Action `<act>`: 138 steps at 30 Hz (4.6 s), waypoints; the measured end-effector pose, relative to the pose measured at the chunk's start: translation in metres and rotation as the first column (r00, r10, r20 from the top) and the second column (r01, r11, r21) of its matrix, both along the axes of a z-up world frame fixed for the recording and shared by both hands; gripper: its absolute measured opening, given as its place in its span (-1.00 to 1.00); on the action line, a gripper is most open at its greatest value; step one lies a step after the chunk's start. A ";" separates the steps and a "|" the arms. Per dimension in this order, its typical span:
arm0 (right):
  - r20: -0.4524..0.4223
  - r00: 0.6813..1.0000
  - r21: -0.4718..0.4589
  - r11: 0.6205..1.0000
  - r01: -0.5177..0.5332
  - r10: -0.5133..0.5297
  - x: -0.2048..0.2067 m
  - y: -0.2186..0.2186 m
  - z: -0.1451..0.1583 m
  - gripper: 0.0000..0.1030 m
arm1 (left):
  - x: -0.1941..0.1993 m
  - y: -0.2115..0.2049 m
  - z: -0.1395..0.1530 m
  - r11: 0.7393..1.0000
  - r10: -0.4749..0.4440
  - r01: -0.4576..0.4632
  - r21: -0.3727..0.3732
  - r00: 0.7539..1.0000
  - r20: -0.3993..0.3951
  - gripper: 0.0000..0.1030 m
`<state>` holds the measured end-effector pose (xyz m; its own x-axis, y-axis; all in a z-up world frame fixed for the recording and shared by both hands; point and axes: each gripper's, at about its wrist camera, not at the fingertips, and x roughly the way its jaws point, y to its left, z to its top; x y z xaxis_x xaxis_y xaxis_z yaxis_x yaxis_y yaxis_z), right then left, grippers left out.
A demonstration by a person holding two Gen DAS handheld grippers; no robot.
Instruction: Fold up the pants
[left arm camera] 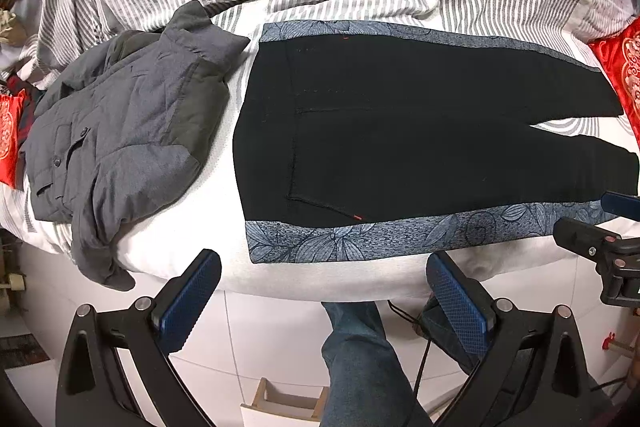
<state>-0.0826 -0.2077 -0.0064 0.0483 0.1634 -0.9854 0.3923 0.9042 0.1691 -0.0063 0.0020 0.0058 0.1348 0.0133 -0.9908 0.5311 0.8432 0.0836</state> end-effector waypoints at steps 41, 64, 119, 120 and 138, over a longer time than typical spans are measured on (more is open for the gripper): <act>0.065 0.867 0.695 0.646 0.316 -0.494 -0.064 0.025 -0.189 0.73 | 0.003 0.088 -0.170 0.822 0.377 -0.460 -0.334 0.881 -0.286 0.62; 0.067 0.789 0.826 0.477 0.300 -0.611 -0.047 0.008 -0.165 -0.51 | 0.022 0.058 -0.176 0.727 0.344 -0.522 -0.446 0.839 -0.421 0.62; -0.031 0.914 0.749 0.596 0.288 -0.404 0.149 -0.141 -0.151 -0.88 | 0.224 -0.094 -0.095 0.864 0.265 -0.286 -0.415 0.958 -0.109 -0.60; -0.038 0.917 0.747 0.598 0.289 -0.396 0.156 -0.144 -0.157 -0.88 | 0.230 -0.100 -0.101 0.869 0.267 -0.286 -0.404 0.958 -0.103 -0.59; -0.027 0.980 0.681 0.713 0.163 -0.199 0.246 -0.162 -0.205 0.32 | 0.273 -0.129 -0.117 0.923 0.322 -0.299 -0.241 0.945 0.062 0.28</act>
<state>0.1637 -0.3700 -0.2112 0.1886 0.7692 -0.6106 0.5123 0.4534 0.7293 0.2668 -0.1271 -0.1109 0.2572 -0.1516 -0.9544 0.2381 0.9671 -0.0894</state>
